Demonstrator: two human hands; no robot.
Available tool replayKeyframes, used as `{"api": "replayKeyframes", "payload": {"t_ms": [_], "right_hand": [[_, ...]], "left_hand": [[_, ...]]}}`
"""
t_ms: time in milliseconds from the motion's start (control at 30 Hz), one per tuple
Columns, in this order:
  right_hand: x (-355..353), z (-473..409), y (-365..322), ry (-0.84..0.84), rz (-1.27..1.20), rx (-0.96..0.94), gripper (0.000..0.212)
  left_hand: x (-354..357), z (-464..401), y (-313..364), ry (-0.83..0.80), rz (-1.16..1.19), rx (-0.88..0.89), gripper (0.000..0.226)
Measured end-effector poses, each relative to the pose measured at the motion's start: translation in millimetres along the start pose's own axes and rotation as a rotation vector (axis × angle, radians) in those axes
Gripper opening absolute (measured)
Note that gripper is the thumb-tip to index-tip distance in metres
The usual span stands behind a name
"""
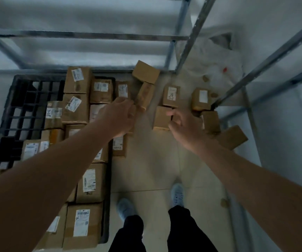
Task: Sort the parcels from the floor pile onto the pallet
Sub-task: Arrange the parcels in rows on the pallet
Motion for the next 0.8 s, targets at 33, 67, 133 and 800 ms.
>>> {"api": "replayKeyframes", "payload": {"t_ms": [33,67,133,800], "right_hand": [[-6,0,12,-0.023,0.008,0.012,0.037],[-12,-1,24,-0.043,0.021,0.025,0.039],[-27,-7,47,-0.057,0.045,0.027,0.042],[-20,-226,273,-0.267,0.084,0.213,0.054]], "left_hand": [[8,-6,13,-0.006,-0.018,0.005,0.045],[16,-11,25,-0.007,-0.028,0.006,0.045],[34,-23,48,-0.029,-0.005,0.003,0.046],[253,-245,112,-0.286,0.024,-0.115,0.055]]}}
Point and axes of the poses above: each hand's wrist, its own z-axis away from the middle knuckle, its own x-axis out of the palm, y = z × x, the point moved 3 cm from there along -z, towards the middle knuckle, and after that the axes turned 6 degrees about -z, right-handed, at the moved point
